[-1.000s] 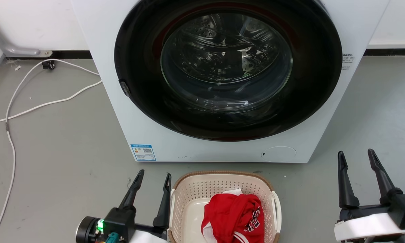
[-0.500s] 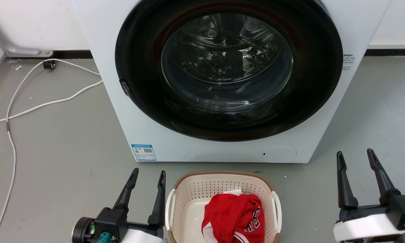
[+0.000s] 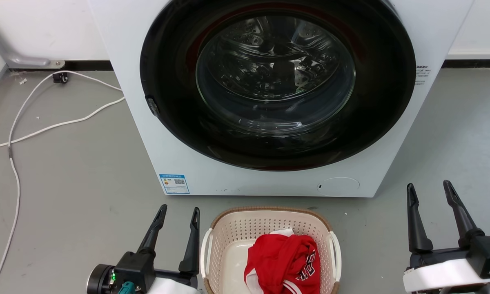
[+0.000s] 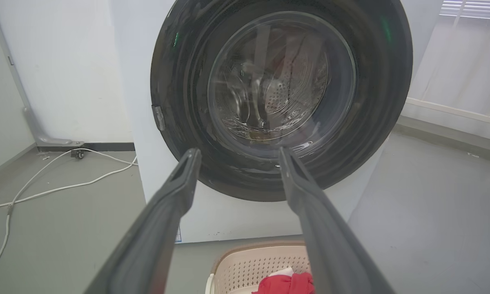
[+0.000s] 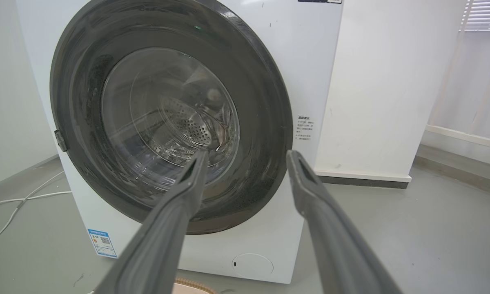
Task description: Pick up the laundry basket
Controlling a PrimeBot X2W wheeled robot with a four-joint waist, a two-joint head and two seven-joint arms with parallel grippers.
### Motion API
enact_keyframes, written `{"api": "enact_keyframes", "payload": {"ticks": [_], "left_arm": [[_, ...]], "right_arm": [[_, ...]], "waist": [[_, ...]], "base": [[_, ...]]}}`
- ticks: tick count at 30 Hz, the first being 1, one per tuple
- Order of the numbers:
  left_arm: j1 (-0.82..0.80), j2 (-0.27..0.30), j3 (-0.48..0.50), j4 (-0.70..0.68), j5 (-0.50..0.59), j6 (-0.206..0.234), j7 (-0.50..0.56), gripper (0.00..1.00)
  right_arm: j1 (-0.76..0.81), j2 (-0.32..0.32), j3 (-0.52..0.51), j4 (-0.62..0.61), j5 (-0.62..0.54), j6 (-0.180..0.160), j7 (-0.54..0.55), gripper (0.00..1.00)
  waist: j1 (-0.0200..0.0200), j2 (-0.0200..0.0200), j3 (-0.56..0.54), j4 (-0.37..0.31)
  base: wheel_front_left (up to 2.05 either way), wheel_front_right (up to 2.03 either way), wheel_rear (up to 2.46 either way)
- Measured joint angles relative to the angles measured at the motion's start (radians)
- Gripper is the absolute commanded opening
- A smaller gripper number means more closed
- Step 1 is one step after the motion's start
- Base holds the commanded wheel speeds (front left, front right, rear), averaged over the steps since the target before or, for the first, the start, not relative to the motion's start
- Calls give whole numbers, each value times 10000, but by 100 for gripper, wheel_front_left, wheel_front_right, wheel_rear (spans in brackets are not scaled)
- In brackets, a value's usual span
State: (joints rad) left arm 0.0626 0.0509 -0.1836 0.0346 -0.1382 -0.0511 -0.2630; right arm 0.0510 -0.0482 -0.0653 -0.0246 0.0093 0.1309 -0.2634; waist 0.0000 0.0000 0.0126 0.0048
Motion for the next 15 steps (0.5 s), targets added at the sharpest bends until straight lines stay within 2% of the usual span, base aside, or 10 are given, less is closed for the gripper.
{"api": "enact_keyframes", "payload": {"ticks": [9, 13, 15], "left_arm": [[-38, -2, -10, 59, -75, 163, 0, 100], [-334, -2, 13, 196, -58, 207, 0, 100], [-616, -4, 104, 330, -217, 366, 0, 100]], "right_arm": [[-81, 0, 50, 0, -77, 0, 0, 100], [-370, 0, 125, -17, -92, 0, 0, 100], [-669, -2, 165, -31, -121, 0, 0, 100]], "waist": [[0, 0, 321, -15], [0, 0, 771, -59], [0, 0, 1112, -90]], "base": [[0, 0, 0], [0, 0, 0], [0, 0, 0]]}}
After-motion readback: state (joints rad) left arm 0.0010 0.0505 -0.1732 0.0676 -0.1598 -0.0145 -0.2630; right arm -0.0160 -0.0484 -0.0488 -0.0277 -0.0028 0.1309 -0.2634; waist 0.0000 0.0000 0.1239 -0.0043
